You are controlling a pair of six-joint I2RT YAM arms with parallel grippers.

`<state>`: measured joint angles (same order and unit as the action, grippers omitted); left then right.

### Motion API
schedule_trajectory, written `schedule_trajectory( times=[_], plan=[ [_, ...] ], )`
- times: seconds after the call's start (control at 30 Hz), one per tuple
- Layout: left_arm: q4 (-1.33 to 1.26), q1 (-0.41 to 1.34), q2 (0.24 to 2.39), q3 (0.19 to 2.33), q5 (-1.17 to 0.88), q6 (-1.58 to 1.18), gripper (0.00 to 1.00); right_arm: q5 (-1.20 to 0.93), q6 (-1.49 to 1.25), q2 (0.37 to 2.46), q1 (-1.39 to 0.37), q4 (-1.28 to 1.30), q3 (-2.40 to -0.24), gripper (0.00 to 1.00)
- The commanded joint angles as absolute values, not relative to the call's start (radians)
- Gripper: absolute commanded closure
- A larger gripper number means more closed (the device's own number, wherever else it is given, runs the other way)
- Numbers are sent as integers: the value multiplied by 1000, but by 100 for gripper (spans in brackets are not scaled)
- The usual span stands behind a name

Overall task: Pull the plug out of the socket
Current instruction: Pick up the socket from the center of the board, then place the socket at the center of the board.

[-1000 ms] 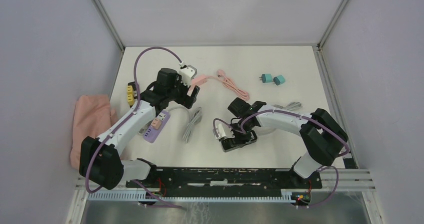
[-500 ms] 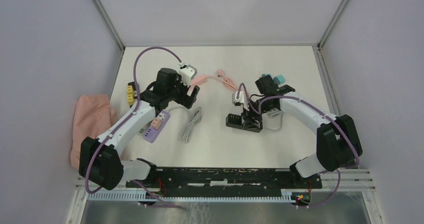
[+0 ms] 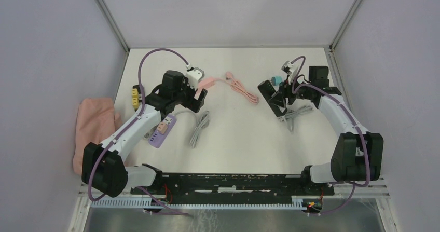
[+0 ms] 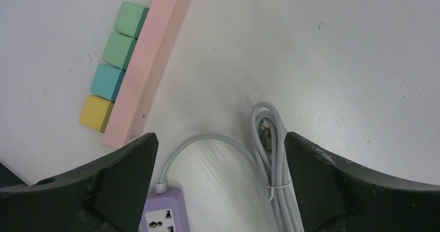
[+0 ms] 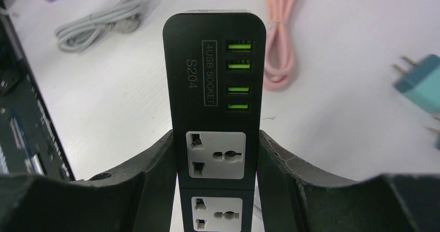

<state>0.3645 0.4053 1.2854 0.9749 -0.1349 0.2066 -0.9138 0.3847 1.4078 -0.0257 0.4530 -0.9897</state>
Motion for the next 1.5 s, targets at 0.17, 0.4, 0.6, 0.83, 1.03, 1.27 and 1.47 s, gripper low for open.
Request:
schedule_trajectory(
  times=[0.17,0.4,0.6,0.83,1.03,1.27,1.47],
  plan=[
    [324,401,1221,973,-179,189,2,-752,35,1386,164,137,-1007,100],
    [321,401,1206,969,-184,186,2,-514,-84,1480,235,99,-1087,100],
    [321,401,1203,967,-185,187,2,-326,-143,1588,237,76,-1158,98],
    [319,402,1203,966,-190,186,2,-102,-208,1794,235,141,-1350,94],
    [318,401,1202,962,-176,188,2,-33,-160,2009,234,232,-1569,89],
    [318,401,1209,962,-172,187,2,-34,-118,2160,233,318,-1720,68],
    [318,401,1210,963,-174,186,2,-43,-87,2148,234,334,-1721,29]
  ],
)
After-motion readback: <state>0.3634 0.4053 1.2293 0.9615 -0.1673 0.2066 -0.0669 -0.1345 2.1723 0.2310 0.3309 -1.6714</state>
